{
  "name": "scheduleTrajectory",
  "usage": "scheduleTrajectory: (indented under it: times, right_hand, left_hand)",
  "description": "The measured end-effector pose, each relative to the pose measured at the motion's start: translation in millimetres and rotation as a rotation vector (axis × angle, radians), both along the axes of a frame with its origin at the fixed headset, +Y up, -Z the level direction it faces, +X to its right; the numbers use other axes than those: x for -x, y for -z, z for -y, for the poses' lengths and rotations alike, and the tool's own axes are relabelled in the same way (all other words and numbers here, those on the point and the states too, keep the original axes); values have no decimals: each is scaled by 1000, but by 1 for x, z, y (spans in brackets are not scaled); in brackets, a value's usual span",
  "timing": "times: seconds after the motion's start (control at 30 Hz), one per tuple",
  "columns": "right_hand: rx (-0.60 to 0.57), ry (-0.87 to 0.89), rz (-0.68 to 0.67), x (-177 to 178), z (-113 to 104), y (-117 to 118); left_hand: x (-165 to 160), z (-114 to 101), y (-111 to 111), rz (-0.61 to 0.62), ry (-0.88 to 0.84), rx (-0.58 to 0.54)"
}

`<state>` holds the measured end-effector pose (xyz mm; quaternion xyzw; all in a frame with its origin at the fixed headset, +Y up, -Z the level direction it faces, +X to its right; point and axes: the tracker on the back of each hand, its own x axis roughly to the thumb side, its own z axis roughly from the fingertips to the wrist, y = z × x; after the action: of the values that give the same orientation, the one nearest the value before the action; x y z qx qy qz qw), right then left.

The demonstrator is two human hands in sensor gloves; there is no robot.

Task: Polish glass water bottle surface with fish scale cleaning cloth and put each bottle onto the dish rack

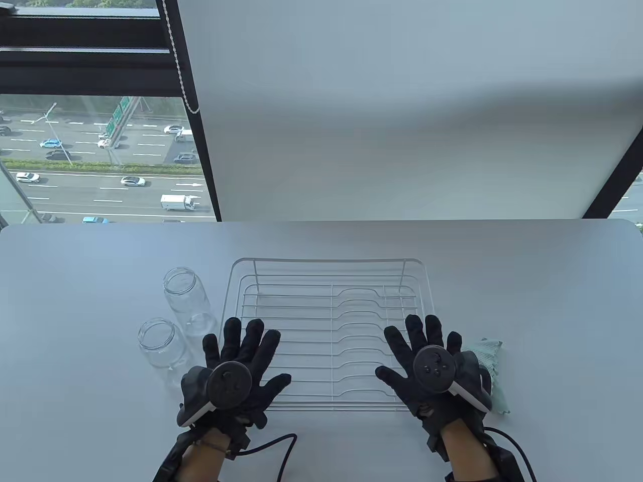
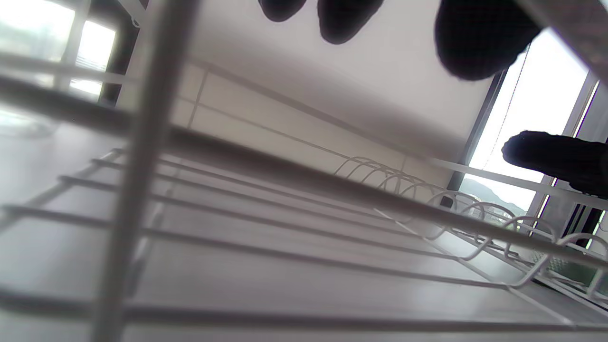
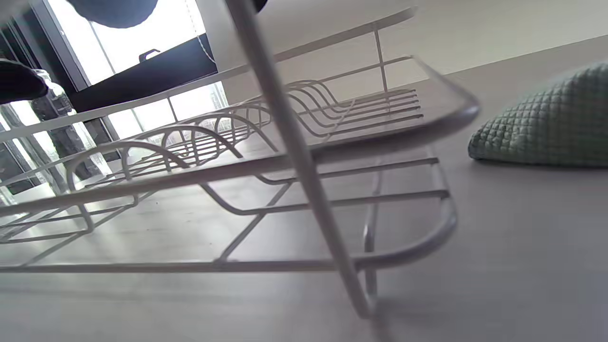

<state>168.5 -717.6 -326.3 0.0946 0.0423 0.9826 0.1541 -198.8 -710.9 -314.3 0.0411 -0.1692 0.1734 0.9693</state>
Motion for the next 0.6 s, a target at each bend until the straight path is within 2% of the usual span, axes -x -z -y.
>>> scheduleTrajectory:
  times: [0.43, 0.5, 0.6]
  right_hand:
    - [1, 15, 0, -2, -1, 0]
    - [18, 103, -4, -11, -4, 4]
    - [-32, 360, 133, -45, -7, 7]
  left_hand:
    - [1, 1, 0, 3, -3, 0]
    - [1, 1, 1, 7, -3, 6]
    - [1, 1, 1, 14, -6, 11]
